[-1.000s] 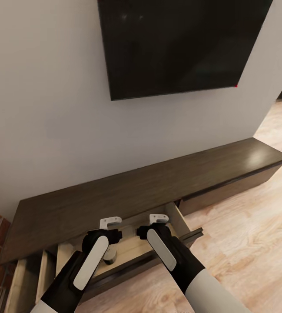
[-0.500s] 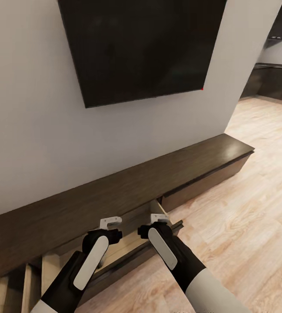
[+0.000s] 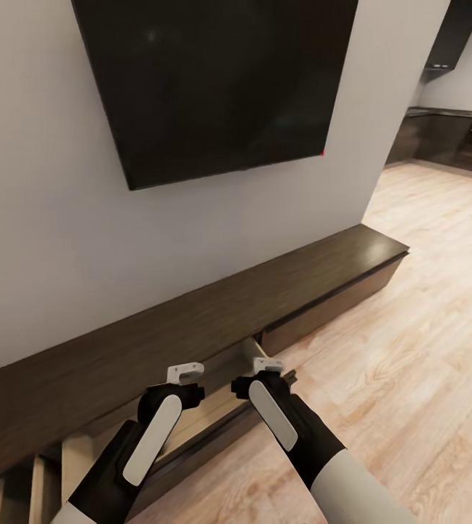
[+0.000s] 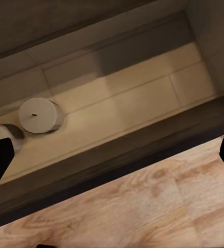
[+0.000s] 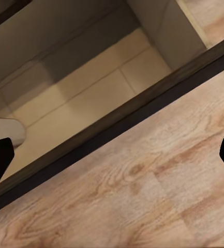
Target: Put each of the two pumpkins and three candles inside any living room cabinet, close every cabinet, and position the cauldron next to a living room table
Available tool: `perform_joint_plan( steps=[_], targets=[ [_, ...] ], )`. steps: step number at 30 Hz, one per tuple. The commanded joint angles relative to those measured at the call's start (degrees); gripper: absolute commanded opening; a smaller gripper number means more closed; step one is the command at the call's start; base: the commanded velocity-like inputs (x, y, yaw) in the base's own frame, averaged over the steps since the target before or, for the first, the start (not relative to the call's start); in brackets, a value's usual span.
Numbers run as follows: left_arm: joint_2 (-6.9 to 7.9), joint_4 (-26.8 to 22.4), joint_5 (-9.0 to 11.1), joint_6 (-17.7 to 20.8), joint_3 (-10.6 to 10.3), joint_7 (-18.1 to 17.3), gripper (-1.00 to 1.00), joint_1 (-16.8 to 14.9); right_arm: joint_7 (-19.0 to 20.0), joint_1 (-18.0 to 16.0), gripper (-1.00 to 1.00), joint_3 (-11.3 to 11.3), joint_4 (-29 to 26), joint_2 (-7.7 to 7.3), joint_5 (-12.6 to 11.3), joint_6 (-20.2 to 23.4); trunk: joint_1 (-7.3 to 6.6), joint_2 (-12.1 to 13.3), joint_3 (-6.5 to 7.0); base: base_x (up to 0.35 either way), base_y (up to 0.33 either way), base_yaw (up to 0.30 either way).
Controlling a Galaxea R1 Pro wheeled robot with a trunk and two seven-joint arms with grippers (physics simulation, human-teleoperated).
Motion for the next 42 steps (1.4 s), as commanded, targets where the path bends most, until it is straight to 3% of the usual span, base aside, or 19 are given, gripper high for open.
perform_joint_plan(
  steps=[1, 28, 36, 42],
  targets=[
    [0.01, -0.08, 0.56, 0.06, -0.05, 0.6, 1.0, -0.03, -0.56, -0.06, 1.0, 0.11, -0.03, 0.0, -0.52, 0.05, 0.0, -0.03, -0.04, 0.0, 0.0, -0.25],
    [0.01, -0.13, 0.5, 0.01, -0.13, 0.64, 1.0, -0.03, -0.59, -0.06, 1.0, -0.13, -0.03, 0.0, -0.45, -0.03, 0.0, -0.03, 0.84, 0.0, 0.0, -0.277],
    [0.01, -0.08, 0.5, -0.03, -0.46, 0.57, 1.0, -0.03, -0.66, 0.05, 1.0, -2.57, -0.06, 0.0, -0.43, 0.0, 0.0, -0.03, 1.25, 0.0, 0.0, -0.267],
    [-0.02, -0.08, 0.42, -0.11, -0.87, 0.51, 1.0, -0.03, -0.8, 0.13, 1.0, -6.37, -0.76, 0.0, -0.05, 0.34, 0.0, -0.03, 1.58, 0.0, 0.0, -0.261]
  ],
)
